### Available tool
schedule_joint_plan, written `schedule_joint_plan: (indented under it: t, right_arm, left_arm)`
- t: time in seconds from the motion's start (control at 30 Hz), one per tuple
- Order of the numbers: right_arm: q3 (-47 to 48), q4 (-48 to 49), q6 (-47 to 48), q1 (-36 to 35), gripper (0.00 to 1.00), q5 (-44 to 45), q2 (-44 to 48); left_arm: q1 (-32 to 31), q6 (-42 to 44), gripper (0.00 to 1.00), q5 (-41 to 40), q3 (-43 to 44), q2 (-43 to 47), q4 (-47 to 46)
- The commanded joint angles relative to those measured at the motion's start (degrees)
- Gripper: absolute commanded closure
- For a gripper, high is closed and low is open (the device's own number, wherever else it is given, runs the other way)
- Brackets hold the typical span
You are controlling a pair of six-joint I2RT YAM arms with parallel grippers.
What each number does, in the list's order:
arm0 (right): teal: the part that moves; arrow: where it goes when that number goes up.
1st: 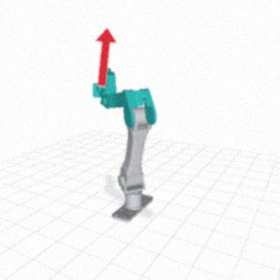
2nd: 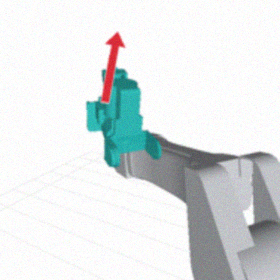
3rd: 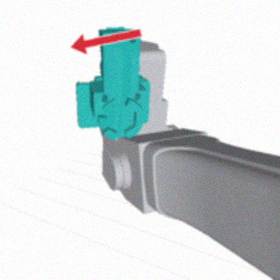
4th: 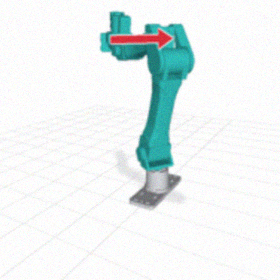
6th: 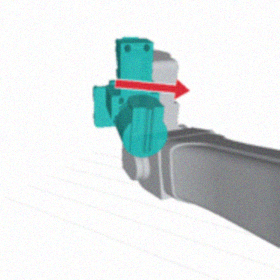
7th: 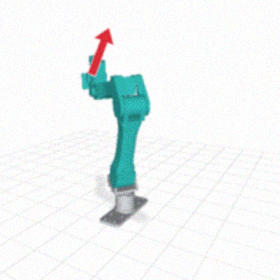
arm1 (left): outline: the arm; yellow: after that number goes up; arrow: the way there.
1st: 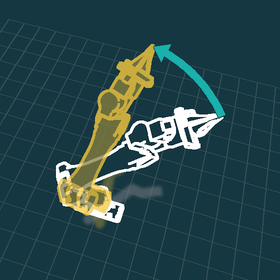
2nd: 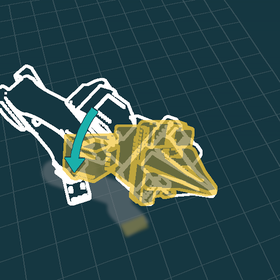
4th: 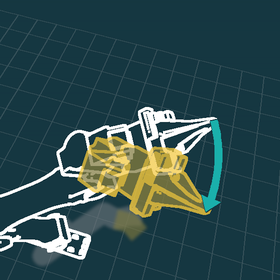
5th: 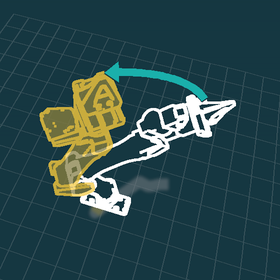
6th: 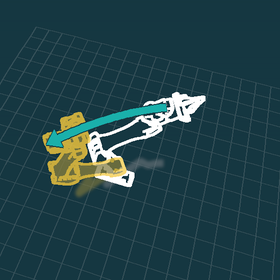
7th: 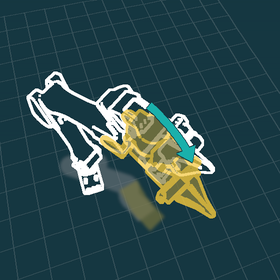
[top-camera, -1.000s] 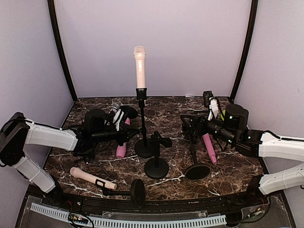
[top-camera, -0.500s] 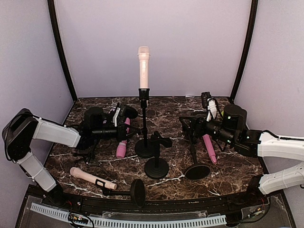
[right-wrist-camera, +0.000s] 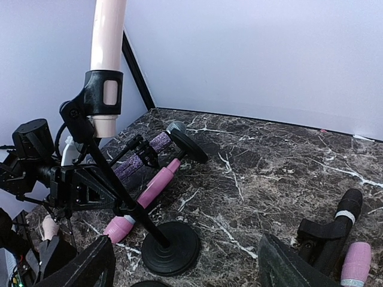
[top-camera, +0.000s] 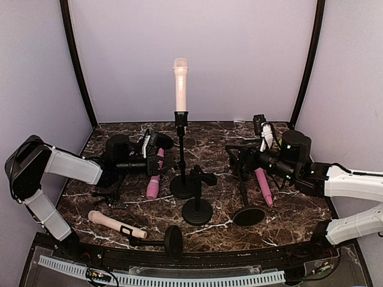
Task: Remove the microphone from the stand
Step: Unscrew the knob on the microphone stand, then hold the microphone from the microphone stand.
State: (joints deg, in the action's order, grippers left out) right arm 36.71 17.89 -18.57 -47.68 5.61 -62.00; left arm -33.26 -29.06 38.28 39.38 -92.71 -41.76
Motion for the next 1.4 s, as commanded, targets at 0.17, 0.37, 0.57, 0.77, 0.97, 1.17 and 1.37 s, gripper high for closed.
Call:
schedule_joint_plan:
  t: [0.17,0.37,0.57,0.77,0.97,1.17,1.37]
  right_arm:
    - [7.9,3.4,2.4,0.1,0.14,-4.2,-4.8]
    - [13.7,4.2,2.7,0.1,0.13,-7.3,-9.7]
    - [22.1,3.9,0.9,0.1,0.13,-9.7,-16.5]
    - [30.7,2.2,-1.2,0.1,0.12,-11.9,-23.2]
    - [39.8,-1.9,-2.6,0.1,0.12,-13.1,-30.1]
    - [48.7,-6.1,-4.0,0.1,0.13,-13.0,-36.8]
    - [54.4,-7.4,-4.7,0.1,0.14,-14.2,-41.3]
  left_arm:
    - [1.0,-3.5,1.0,1.3,-1.8,-3.4,12.2]
    - [1.3,-4.8,0.98,0.7,-2.1,-3.3,13.1]
    - [1.5,-5.2,0.96,0.0,-2.1,-3.4,13.9]
    - [1.4,-4.8,0.89,-0.5,-1.7,-3.5,15.4]
    - [1.5,-4.2,0.84,-1.2,-1.5,-2.7,16.2]
    - [1.5,-3.3,0.82,-1.8,-1.3,-2.2,17.5]
    - [1.6,-2.7,0.83,-2.2,-1.1,-1.9,17.9]
